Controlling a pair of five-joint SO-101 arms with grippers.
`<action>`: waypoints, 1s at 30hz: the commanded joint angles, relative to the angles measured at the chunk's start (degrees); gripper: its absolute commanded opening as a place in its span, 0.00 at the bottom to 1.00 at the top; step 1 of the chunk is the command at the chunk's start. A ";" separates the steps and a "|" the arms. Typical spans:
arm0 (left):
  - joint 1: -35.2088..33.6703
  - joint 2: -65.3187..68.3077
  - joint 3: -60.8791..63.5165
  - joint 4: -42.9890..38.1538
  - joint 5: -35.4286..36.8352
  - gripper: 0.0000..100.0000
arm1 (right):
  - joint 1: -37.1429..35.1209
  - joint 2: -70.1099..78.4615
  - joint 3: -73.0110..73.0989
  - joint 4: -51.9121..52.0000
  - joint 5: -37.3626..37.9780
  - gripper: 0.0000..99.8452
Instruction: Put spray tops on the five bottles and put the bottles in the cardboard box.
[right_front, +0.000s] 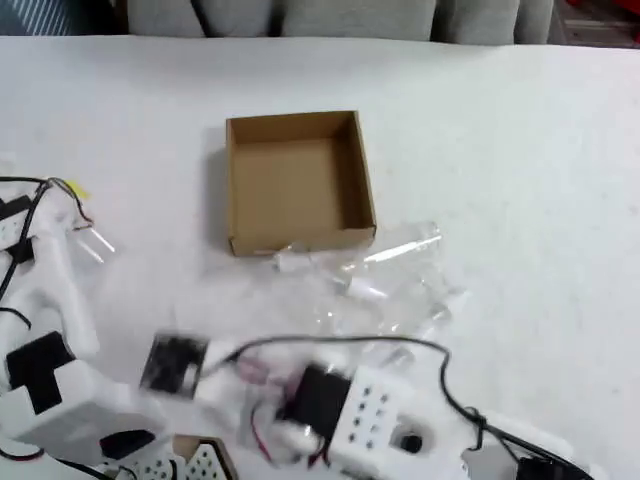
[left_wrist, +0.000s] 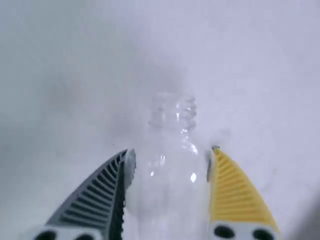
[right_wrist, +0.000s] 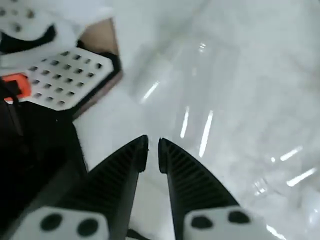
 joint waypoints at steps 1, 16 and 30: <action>-0.57 -0.40 -3.52 0.44 0.53 0.03 | -3.30 -1.19 6.51 -10.95 -1.67 0.02; -0.66 -0.13 -4.13 0.35 0.79 0.03 | -3.56 -1.19 18.90 -28.88 -13.01 0.14; -4.35 -0.04 -4.84 0.88 5.54 0.03 | -6.02 8.57 21.63 -40.57 -13.45 0.14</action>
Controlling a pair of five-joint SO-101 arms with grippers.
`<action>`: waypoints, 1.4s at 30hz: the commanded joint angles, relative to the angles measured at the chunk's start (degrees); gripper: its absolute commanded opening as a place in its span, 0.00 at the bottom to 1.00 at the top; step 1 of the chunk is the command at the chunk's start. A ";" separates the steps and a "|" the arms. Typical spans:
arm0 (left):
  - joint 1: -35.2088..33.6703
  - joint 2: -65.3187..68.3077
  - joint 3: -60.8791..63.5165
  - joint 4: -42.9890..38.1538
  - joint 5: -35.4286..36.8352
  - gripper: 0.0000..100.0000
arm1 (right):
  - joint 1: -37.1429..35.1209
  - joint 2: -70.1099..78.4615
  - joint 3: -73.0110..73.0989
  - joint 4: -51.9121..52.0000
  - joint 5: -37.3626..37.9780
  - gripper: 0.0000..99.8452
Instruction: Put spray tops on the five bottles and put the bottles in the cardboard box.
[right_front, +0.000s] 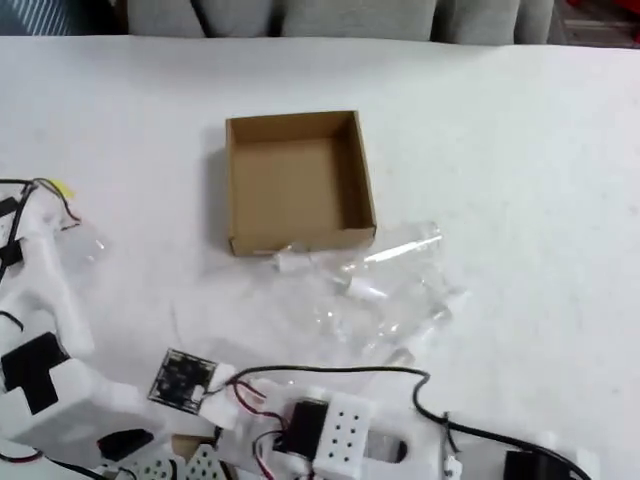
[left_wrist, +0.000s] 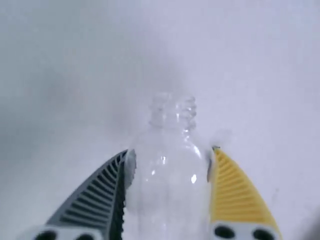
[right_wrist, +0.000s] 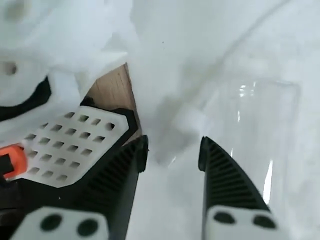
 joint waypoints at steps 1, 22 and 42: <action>-1.89 -0.57 -3.34 0.88 4.13 0.03 | -0.66 4.35 -1.76 -2.24 -0.53 0.14; -1.80 -0.57 -3.34 2.02 4.13 0.03 | 9.98 5.32 -7.47 6.11 2.02 0.02; 4.00 -6.81 1.76 5.98 -2.64 0.03 | 58.86 -15.08 -14.59 41.63 34.90 0.02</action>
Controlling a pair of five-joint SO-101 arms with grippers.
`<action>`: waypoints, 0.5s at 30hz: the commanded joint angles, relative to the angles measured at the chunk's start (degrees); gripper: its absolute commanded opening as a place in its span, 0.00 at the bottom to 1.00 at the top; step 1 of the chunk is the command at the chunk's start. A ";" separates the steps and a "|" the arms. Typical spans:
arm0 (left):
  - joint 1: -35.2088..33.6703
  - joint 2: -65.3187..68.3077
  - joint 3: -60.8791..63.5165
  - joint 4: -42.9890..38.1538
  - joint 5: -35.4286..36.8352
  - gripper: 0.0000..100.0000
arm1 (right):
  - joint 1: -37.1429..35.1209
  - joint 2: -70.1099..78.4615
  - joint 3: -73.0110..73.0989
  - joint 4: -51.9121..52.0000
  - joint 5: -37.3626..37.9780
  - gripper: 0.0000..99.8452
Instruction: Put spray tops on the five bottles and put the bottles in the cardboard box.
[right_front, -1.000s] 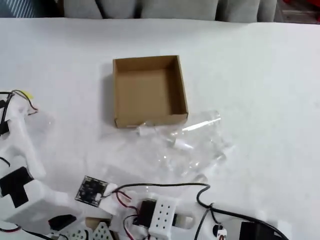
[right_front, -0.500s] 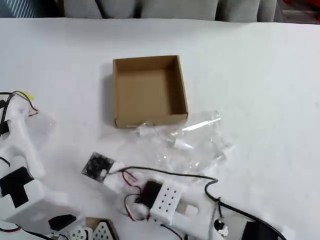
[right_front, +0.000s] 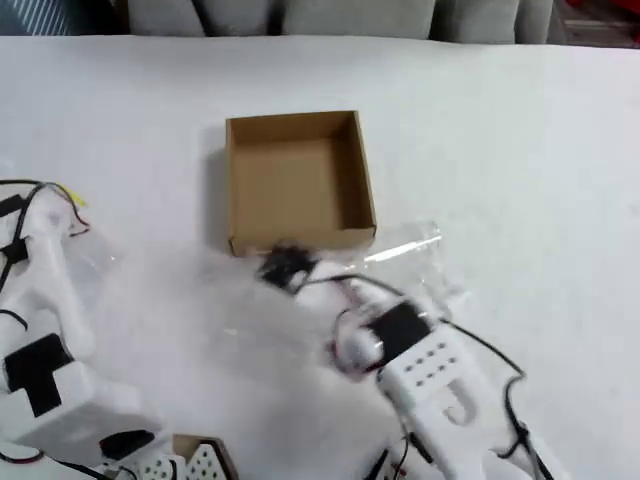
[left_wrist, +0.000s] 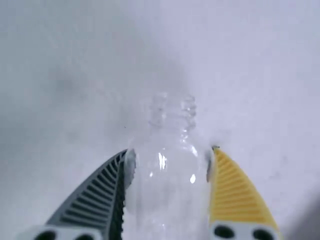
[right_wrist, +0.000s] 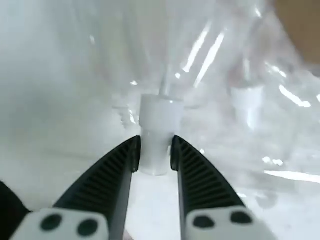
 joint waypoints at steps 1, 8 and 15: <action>2.95 -7.52 2.64 -0.09 -1.32 0.03 | 17.98 -0.92 -2.81 2.68 7.91 0.02; 6.99 -18.68 15.30 -8.88 -7.65 0.03 | 51.03 -0.84 -2.64 3.74 26.37 0.02; 8.04 -26.24 21.71 -11.08 -8.18 0.03 | 71.87 -0.84 -2.81 3.30 45.36 0.02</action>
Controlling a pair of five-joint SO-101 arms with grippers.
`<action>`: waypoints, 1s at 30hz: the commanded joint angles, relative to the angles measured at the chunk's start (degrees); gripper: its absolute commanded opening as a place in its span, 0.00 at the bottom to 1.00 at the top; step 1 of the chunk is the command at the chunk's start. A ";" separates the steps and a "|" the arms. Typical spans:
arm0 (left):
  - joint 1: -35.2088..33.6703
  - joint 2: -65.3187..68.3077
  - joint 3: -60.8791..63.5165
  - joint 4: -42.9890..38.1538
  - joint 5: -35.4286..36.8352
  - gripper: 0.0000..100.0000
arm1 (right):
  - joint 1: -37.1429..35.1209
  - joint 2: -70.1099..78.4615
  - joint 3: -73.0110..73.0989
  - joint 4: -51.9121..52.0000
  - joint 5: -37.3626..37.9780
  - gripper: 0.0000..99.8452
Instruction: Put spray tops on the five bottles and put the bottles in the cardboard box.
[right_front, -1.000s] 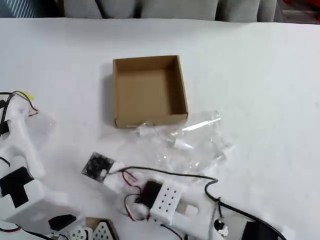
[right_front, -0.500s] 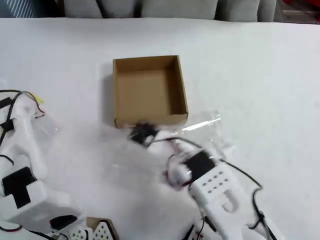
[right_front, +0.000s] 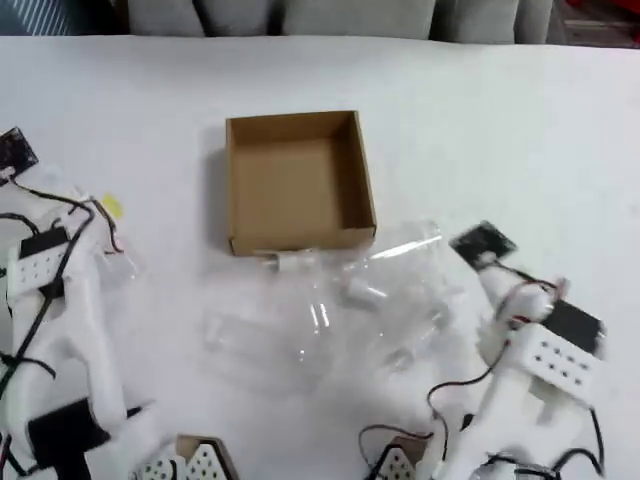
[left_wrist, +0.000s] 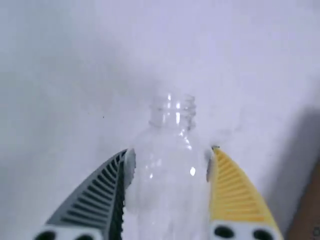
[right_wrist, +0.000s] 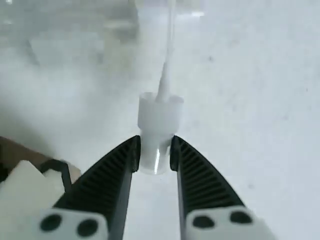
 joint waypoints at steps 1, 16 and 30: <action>1.01 -5.58 0.70 -1.93 -0.70 0.03 | 8.57 -0.75 -2.73 -0.13 5.45 0.02; 2.24 -5.58 0.79 -1.76 -0.79 0.03 | 25.36 21.14 -2.81 -23.78 5.98 0.11; 2.24 -5.58 0.79 -1.93 -0.88 0.03 | 31.78 26.24 -17.23 -9.01 5.36 0.02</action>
